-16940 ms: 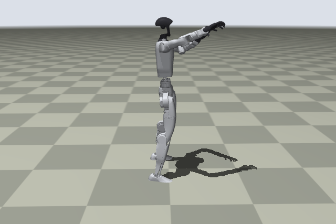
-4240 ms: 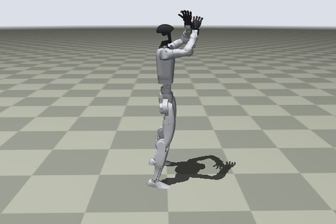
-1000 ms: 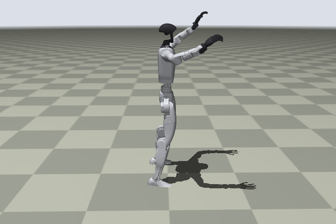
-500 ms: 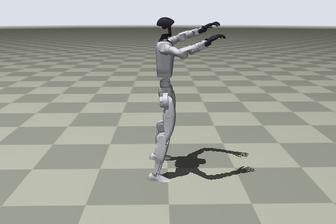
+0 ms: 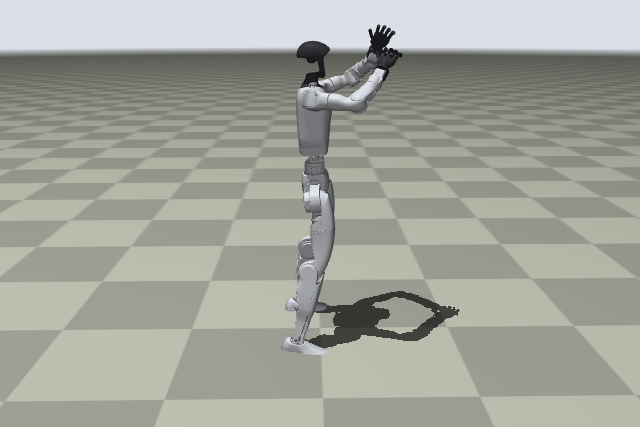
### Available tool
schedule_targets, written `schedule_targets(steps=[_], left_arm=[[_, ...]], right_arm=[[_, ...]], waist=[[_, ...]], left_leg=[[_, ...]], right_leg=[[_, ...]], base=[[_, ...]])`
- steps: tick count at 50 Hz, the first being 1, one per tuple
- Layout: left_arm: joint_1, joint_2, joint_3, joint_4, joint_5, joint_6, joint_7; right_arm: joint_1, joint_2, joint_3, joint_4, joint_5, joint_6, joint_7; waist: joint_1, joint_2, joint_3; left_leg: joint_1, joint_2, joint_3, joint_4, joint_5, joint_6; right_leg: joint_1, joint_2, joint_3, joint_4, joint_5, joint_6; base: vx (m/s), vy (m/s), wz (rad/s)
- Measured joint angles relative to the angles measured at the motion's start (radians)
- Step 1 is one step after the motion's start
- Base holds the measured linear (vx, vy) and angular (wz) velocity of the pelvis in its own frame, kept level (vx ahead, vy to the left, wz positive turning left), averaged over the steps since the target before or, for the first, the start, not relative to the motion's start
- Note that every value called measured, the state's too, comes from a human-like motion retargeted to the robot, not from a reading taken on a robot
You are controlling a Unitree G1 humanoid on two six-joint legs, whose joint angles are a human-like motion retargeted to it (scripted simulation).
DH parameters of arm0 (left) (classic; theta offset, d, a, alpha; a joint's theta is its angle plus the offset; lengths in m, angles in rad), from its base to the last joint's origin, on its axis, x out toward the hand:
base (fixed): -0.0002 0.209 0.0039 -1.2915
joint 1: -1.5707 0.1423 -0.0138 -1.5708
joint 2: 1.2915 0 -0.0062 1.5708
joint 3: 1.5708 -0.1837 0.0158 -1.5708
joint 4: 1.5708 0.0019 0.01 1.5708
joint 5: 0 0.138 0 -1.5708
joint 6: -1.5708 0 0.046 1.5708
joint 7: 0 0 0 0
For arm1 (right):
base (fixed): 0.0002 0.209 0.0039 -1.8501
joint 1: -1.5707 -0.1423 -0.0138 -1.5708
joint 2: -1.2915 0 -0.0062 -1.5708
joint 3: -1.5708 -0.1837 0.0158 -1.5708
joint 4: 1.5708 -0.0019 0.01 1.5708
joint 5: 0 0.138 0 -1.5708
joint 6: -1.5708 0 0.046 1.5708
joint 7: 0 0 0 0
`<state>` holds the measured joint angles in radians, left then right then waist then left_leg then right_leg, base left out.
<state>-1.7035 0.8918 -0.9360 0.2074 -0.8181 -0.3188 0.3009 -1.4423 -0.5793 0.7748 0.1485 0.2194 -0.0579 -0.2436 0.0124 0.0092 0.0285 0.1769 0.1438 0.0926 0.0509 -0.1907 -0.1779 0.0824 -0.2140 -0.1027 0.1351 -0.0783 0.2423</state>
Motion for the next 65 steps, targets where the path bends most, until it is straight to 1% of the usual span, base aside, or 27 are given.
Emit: schedule_targets(steps=[3, 5, 8, 12, 15, 18, 20, 23, 25, 27, 29, 30, 32, 35, 38, 40, 42, 45, 48, 52, 55, 58, 60, 62, 65], left_arm=[[0.112, 0.089, -0.047, 0.079, 0.157, 0.063, -0.025], [0.151, 0.162, -0.079, 0.127, 0.252, 0.097, -0.049], [0.179, 0.28, -0.081, 0.177, 0.371, 0.116, -0.02], [0.145, 0.466, -0.071, 0.207, 0.514, 0.111, 0.066], [0.055, 0.59, -0.093, 0.238, 0.615, 0.108, 0.135], [-0.08, 0.663, -0.155, 0.295, 0.725, 0.121, 0.202], [-0.209, 0.673, -0.235, 0.354, 0.803, 0.136, 0.24], [-0.397, 0.65, -0.386, 0.449, 0.899, 0.159, 0.256], [-0.485, 0.63, -0.463, 0.505, 0.941, 0.171, 0.245], [-0.478, 0.622, -0.464, 0.533, 0.957, 0.178, 0.225], [-0.428, 0.615, -0.452, 0.547, 0.947, 0.183, 0.206], [-0.384, 0.611, -0.433, 0.548, 0.936, 0.183, 0.194], [-0.199, 0.574, -0.316, 0.532, 0.914, 0.18, 0.177], [0.066, 0.477, -0.171, 0.491, 0.882, 0.17, 0.137], [0.217, 0.368, -0.118, 0.427, 0.863, 0.155, 0.075], [0.259, 0.307, -0.104, 0.365, 0.846, 0.144, 0.054], [0.251, 0.263, -0.094, 0.275, 0.811, 0.13, 0.065], [0.169, 0.218, -0.087, 0.106, 0.713, 0.103, 0.115], [0.018, 0.177, -0.098, -0.058, 0.552, 0.067, 0.163], [-0.14, 0.096, -0.083, -0.181, 0.354, -0.007, 0.186], [-0.225, 0.04, -0.056, -0.196, 0.248, -0.043, 0.187], [-0.231, -0.014, -0.008, -0.166, 0.143, -0.059, 0.167], [-0.188, -0.045, 0.032, -0.135, 0.042, -0.067, 0.113], [-0.093, -0.071, 0.072, -0.096, -0.07, -0.06, 0.037], [0.082, -0.082, 0.097, -0.025, -0.154, -0.016, -0.046]], right_arm=[[0.119, -0.109, 0.078, 0.086, -0.112, 0.021, 0.049], [0.184, -0.207, 0.11, 0.139, -0.169, 0.03, 0.089], [0.28, -0.37, 0.065, 0.194, -0.229, 0.031, 0.06], [0.357, -0.625, -0.07, 0.187, -0.267, 0.01, -0.041], [0.341, -0.82, -0.143, 0.17, -0.304, 0.002, -0.117], [0.271, -0.987, -0.153, 0.177, -0.356, 0.007, -0.18], [0.206, -1.073, -0.132, 0.198, -0.398, 0.015, -0.211], [0.132, -1.127, -0.086, 0.248, -0.462, 0.025, -0.219], [0.099, -1.119, -0.057, 0.286, -0.498, 0.032, -0.206], [0.097, -1.081, -0.037, 0.318, -0.525, 0.04, -0.188], [0.124, -1.006, -0.027, 0.351, -0.55, 0.051, -0.171], [0.152, -0.964, -0.029, 0.363, -0.559, 0.053, -0.161], [0.263, -0.875, -0.055, 0.364, -0.595, 0.051, -0.135], [0.362, -0.74, -0.009, 0.335, -0.669, 0.039, -0.067], [0.338, -0.602, 0.108, 0.278, -0.719, 0.014, 0.016], [0.296, -0.514, 0.162, 0.224, -0.715, -0.001, 0.047], [0.235, -0.433, 0.183, 0.159, -0.666, -0.006, 0.048], [0.129, -0.332, 0.161, 0.05, -0.545, 0.0, 0.008], [0.007, -0.256, 0.103, -0.057, -0.394, 0.012, -0.047], [-0.109, -0.158, 0.009, -0.14, -0.222, -0.011, -0.094], [-0.18, -0.087, -0.054, -0.149, -0.117, -0.029, -0.115], [-0.197, -0.021, -0.103, -0.122, -0.041, -0.034, -0.123], [-0.172, 0.014, -0.12, -0.092, 0.011, -0.036, -0.102], [-0.101, 0.04, -0.118, -0.055, 0.057, -0.032, -0.069], [0.045, 0.047, -0.084, 0.02, 0.091, -0.012, -0.02]], waist=[[-0.003, 0.0, -0.004], [-0.006, 0.001, 0.006], [0.003, 0.007, 0.022], [0.006, 0.018, 0.029], [0.014, 0.034, 0.025], [0.027, 0.048, 0.016], [0.037, 0.051, 0.015], [0.041, 0.04, 0.007], [0.032, 0.031, 0.005], [0.021, 0.03, 0.008], [0.001, 0.026, 0.016], [-0.009, 0.023, 0.02], [-0.015, 0.016, 0.019], [-0.009, 0.011, 0.014], [-0.005, 0.011, 0.012], [-0.004, 0.015, 0.008], [-0.003, 0.02, 0.006], [0.0, 0.025, 0.003], [0.006, 0.024, 0.006], [0.008, 0.016, -0.013], [0.011, 0.012, -0.007], [0.018, 0.011, 0.009], [0.02, 0.009, 0.021], [0.021, 0.009, 0.02], [0.021, 0.009, 0.015]], left_leg=[[-0.011, -0.004, -0.001, 0.023, -0.007, 0.003], [-0.031, -0.004, -0.002, 0.061, -0.021, 0.002], [-0.004, -0.005, -0.009, 0.001, 0.001, -0.003], [-0.006, -0.003, -0.012, -0.014, 0.011, -0.012], [-0.016, 0.014, -0.008, -0.016, 0.014, -0.027], [-0.025, 0.03, -0.003, -0.016, 0.016, -0.04], [-0.027, 0.037, -0.002, -0.015, 0.015, -0.046], [-0.041, 0.042, 0.002, 0.015, 0.003, -0.049], [-0.046, 0.043, 0.002, 0.028, -0.004, -0.049], [-0.037, 0.042, 0.002, 0.023, -0.005, -0.048], [-0.012, 0.037, -0.001, -0.003, 0.001, -0.045], [-0.005, 0.033, -0.001, -0.004, 0.0, -0.041], [0.004, 0.022, -0.001, 0.001, -0.004, -0.032], [0.018, 0.007, 0.001, -0.005, -0.005, -0.02], [0.026, -0.005, 0.006, -0.006, -0.006, -0.011], [0.027, -0.007, 0.01, -0.006, -0.006, -0.008], [0.024, -0.007, 0.014, -0.007, -0.005, -0.007], [0.017, -0.007, 0.019, -0.009, -0.002, -0.007], [0.006, -0.008, 0.021, -0.01, 0.002, -0.008], [-0.049, -0.01, 0.024, 0.056, -0.016, -0.005], [-0.06, -0.009, 0.021, 0.063, -0.019, -0.008], [-0.028, -0.009, 0.014, 0.004, 0.001, -0.009], [-0.014, -0.011, 0.011, -0.009, 0.006, -0.007], [-0.009, -0.012, 0.008, -0.009, 0.007, -0.002], [-0.005, -0.014, 0.002, -0.008, 0.007, 0.006]], right_leg=[[0.005, -0.006, -0.007, -0.001, -0.002, 0.0], [0.011, -0.011, -0.014, -0.003, -0.005, -0.001], [0.01, -0.007, -0.015, -0.007, 0.002, 0.009], [0.008, -0.005, -0.022, -0.016, 0.011, 0.019], [0.001, 0.014, -0.024, -0.028, 0.021, 0.019], [-0.006, 0.031, -0.024, -0.037, 0.029, 0.019], [-0.009, 0.039, -0.025, -0.038, 0.03, 0.019], [-0.008, 0.043, -0.027, -0.039, 0.029, 0.019], [-0.006, 0.043, -0.027, -0.037, 0.026, 0.019], [-0.001, 0.041, -0.026, -0.036, 0.023, 0.019], [0.008, 0.037, -0.025, -0.029, 0.017, 0.019], [0.013, 0.033, -0.024, -0.026, 0.013, 0.019], [0.021, 0.02, -0.022, -0.019, 0.005, 0.019], [0.025, 0.005, -0.014, -0.009, -0.004, 0.019], [0.025, -0.007, -0.004, -0.002, -0.009, 0.019], [0.022, -0.008, 0.003, -0.001, -0.008, 0.017], [0.016, -0.007, 0.009, -0.002, -0.005, 0.015], [0.004, -0.005, 0.017, -0.005, 0.002, 0.014], [-0.01, -0.005, 0.023, -0.007, 0.008, 0.015], [-0.025, -0.012, 0.017, -0.014, 0.013, 0.014], [-0.031, -0.012, 0.015, -0.014, 0.014, 0.012], [-0.032, -0.007, 0.019, -0.012, 0.017, 0.012], [-0.024, -0.008, 0.017, -0.007, 0.013, 0.009], [-0.018, -0.01, 0.014, -0.005, 0.011, 0.004], [-0.01, -0.012, 0.008, -0.004, 0.008, -0.003]], base=[[0.0, 0.0, 0.0], [-0.01, 0.01, 0.09], [0.0, 0.0, 0.0], [0.0, 0.0, 0.0], [0.0, 0.0, 0.0], [0.0, 0.0, 0.0], [0.0, 0.0, 0.0], [0.0, 0.0, 0.0], [0.0, 0.0, 0.0], [0.0, 0.0, 0.0], [0.0, 0.0, 0.0], [0.0, 0.0, 0.0], [0.0, 0.03, 0.01], [0.0, 0.02, 0.0], [0.0, 0.0, 0.0], [0.0, 0.0, 0.0], [0.0, 0.0, 0.0], [0.0, 0.0, 0.0], [0.0, 0.0, 0.0], [0.0, 0.0, 0.0], [0.0, 0.0, 0.0], [0.0, 0.0, 0.0], [0.0, 0.0, 0.0], [0.0, 0.0, 0.0], [0.0, 0.0, 0.0]])
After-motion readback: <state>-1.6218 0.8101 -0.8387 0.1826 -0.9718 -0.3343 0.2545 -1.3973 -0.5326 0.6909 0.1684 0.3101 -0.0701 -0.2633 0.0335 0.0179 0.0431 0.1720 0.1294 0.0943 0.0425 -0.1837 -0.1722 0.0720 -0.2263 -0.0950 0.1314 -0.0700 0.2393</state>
